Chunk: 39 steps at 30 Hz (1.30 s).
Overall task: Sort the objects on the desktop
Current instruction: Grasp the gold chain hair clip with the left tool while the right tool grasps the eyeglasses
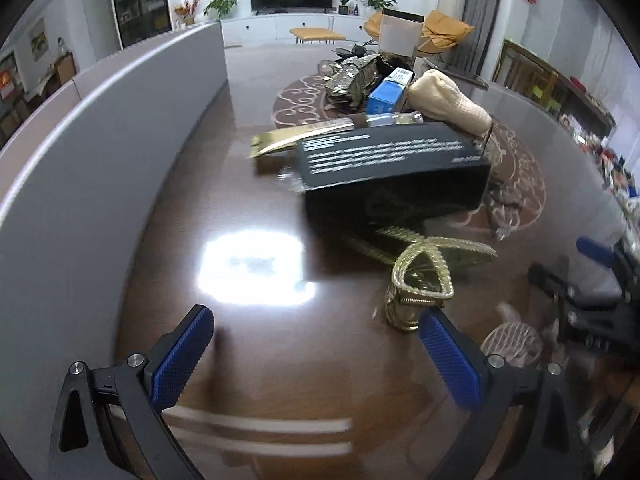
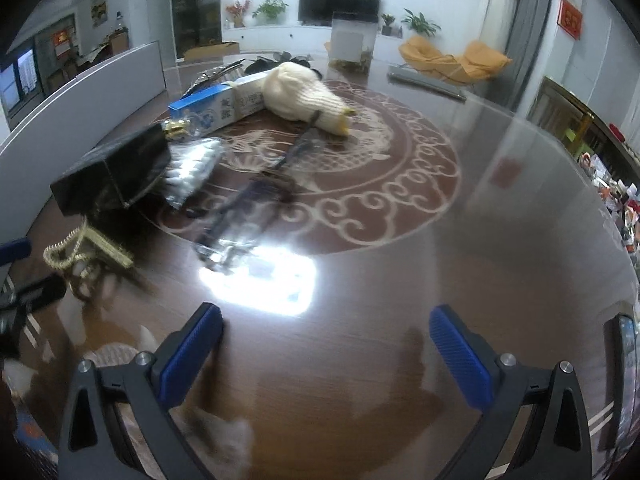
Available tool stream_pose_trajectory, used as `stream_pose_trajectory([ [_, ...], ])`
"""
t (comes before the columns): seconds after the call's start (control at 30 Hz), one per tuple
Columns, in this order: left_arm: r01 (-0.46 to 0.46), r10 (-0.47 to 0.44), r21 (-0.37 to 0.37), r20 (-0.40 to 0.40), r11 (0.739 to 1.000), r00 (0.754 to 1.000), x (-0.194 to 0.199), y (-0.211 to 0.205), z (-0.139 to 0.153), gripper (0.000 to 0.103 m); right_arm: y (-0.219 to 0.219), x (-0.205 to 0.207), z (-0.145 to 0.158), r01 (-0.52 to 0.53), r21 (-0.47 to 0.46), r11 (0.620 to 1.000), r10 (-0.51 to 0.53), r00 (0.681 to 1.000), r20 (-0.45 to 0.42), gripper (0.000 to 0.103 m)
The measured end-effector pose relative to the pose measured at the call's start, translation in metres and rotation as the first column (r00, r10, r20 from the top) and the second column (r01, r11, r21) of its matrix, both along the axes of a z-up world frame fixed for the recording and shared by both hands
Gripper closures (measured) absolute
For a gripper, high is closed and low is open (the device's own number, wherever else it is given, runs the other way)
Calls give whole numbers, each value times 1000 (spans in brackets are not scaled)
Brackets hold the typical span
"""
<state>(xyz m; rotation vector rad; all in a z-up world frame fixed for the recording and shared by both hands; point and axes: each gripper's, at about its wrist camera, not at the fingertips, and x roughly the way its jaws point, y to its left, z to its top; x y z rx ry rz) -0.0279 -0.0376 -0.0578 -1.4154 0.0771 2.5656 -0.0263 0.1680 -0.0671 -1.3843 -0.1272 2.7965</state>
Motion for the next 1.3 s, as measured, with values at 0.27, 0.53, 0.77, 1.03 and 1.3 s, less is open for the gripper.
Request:
stream_pose_trajectory([
  [0.27, -44, 42, -76, -23, 996, 999, -14, 54, 9, 0, 19, 5, -2, -35, -71, 997, 35, 999, 8, 0],
  [0.53, 61, -60, -48, 30, 997, 998, -36, 59, -7, 0, 19, 4, -2, -34, -76, 997, 34, 999, 3, 0],
  [0.77, 356, -356, -3, 49, 934, 933, -6, 69, -3, 0, 34, 12, 2, -3, -183, 983, -4, 999, -38, 0],
  [1.03, 359, -367, 127, 49, 925, 929, -34, 65, 3, 0, 30, 12, 1, 16, -130, 991, -19, 1000, -21, 0],
  [1.3, 429, -426, -77, 48, 900, 903, -28, 96, -2, 5, 50, 18, 4, 149, -176, 973, -158, 987, -39, 0],
])
